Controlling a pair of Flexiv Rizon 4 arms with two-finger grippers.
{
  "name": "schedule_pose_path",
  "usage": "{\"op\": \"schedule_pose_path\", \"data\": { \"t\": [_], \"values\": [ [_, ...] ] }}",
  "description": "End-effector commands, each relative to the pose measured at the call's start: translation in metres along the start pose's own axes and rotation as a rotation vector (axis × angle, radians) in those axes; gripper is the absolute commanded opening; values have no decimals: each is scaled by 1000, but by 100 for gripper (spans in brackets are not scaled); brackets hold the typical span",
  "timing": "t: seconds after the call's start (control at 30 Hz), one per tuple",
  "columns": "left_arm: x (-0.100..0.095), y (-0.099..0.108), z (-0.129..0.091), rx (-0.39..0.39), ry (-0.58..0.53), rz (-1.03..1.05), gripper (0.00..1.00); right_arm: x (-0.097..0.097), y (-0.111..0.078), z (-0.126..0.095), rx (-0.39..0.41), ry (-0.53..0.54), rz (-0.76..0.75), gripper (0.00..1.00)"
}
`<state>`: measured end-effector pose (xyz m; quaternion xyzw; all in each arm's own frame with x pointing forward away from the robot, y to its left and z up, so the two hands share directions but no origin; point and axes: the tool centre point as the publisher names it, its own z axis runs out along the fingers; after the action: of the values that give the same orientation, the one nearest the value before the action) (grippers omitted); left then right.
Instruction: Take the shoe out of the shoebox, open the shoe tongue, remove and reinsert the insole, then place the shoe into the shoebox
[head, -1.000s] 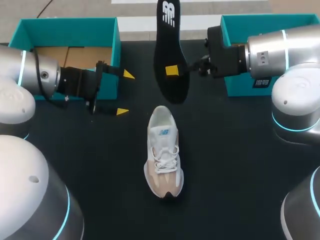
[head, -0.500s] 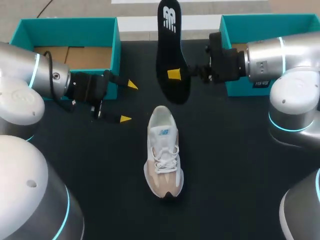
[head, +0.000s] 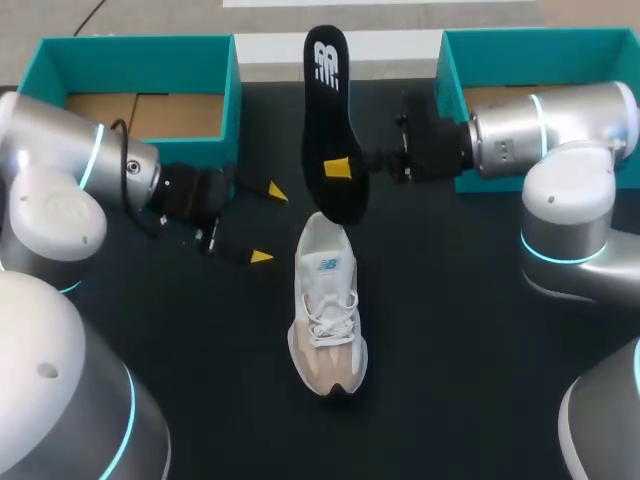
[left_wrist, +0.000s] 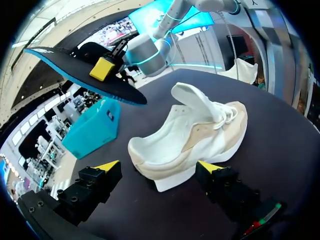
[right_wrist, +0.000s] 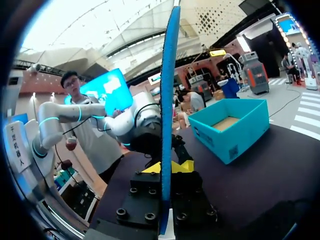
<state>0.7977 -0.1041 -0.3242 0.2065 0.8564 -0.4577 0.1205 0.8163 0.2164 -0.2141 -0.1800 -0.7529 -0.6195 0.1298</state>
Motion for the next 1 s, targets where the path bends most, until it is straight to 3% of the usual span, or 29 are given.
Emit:
{"op": "schedule_pose_path", "data": {
  "t": [0.03, 0.27, 0.5, 0.63, 1.0],
  "values": [
    [3, 1, 3, 4, 20, -3, 100, 0, 1, 2, 2, -1, 0, 0],
    [16, 5, 6, 6, 38, -22, 100, 0, 1, 2, 2, -1, 0, 0],
    [23, 8, 9, -10, 8, -104, 100, -4, -18, 15, 4, 10, -5, 0],
    [25, 9, 16, -17, 7, -136, 100, -6, -31, 25, -33, 37, -30, 0],
    [26, 7, 23, -12, -1, -166, 100, -14, -46, 39, -29, 90, -64, 0]
  ]
}}
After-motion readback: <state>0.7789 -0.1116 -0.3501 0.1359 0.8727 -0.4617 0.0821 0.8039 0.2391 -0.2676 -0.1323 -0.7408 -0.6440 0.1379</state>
